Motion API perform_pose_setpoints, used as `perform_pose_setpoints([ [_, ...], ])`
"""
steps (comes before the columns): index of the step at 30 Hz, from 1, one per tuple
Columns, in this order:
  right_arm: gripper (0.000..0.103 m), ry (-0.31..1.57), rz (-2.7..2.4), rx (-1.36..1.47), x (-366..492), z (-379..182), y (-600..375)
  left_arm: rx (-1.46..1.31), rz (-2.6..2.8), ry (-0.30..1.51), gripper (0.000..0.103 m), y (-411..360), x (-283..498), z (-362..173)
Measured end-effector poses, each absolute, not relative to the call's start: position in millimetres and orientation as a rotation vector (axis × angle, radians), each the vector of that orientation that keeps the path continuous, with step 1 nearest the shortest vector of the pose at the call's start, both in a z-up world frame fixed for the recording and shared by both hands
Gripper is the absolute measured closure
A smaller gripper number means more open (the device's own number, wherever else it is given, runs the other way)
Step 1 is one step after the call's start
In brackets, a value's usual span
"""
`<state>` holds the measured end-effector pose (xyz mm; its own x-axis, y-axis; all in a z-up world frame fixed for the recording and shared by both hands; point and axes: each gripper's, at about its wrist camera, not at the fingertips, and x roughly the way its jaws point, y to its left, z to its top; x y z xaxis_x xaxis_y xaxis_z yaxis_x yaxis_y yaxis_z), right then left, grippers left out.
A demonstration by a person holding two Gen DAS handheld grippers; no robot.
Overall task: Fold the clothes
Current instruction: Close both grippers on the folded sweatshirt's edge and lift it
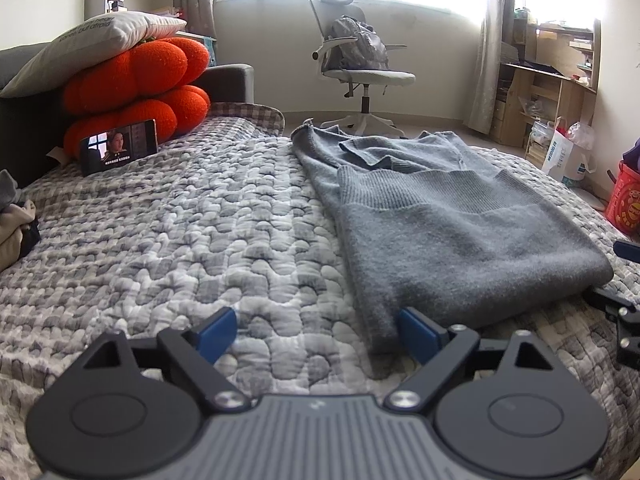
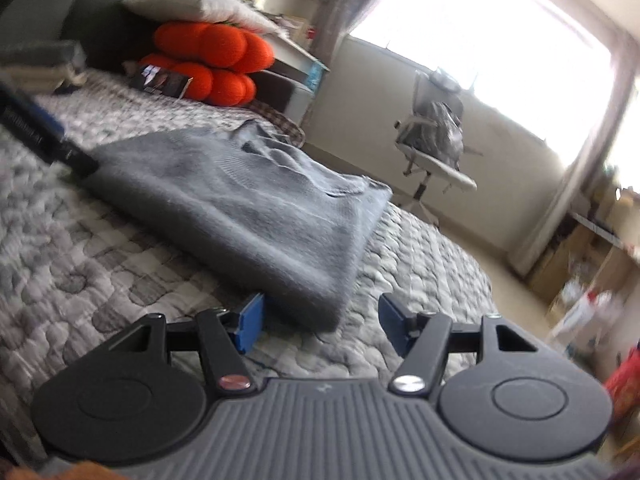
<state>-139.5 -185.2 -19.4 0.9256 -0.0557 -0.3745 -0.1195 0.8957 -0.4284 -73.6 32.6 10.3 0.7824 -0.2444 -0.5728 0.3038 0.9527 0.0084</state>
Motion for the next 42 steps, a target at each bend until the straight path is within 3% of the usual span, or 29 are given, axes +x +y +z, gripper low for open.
perform_pose_setpoints([
  [11,0.038,0.313,0.107,-0.723,-134,-26,-164,0.105,-0.301,0.613,0.013,33,-75,13],
  [14,0.049,0.315,0.156,-0.749,-130,-26,-165,0.123,-0.307,0.609,0.013,33,-77,15],
  [15,0.068,0.334,0.174,-0.721,-127,-22,-169,0.13,-0.309,0.607,0.013,33,-78,16],
  [16,0.079,0.356,0.193,-0.679,-124,-18,-172,0.147,-0.312,0.595,0.014,32,-81,17],
  [23,0.082,0.382,0.211,-0.461,-109,14,-188,0.388,-0.415,0.388,0.014,3,-114,29],
  [36,0.082,0.409,0.229,-0.296,-85,40,-195,0.586,-0.518,0.356,0.014,-41,-106,11],
  [42,0.082,0.406,0.246,-0.239,-80,43,-200,0.605,-0.538,0.381,0.023,-44,-89,11],
])
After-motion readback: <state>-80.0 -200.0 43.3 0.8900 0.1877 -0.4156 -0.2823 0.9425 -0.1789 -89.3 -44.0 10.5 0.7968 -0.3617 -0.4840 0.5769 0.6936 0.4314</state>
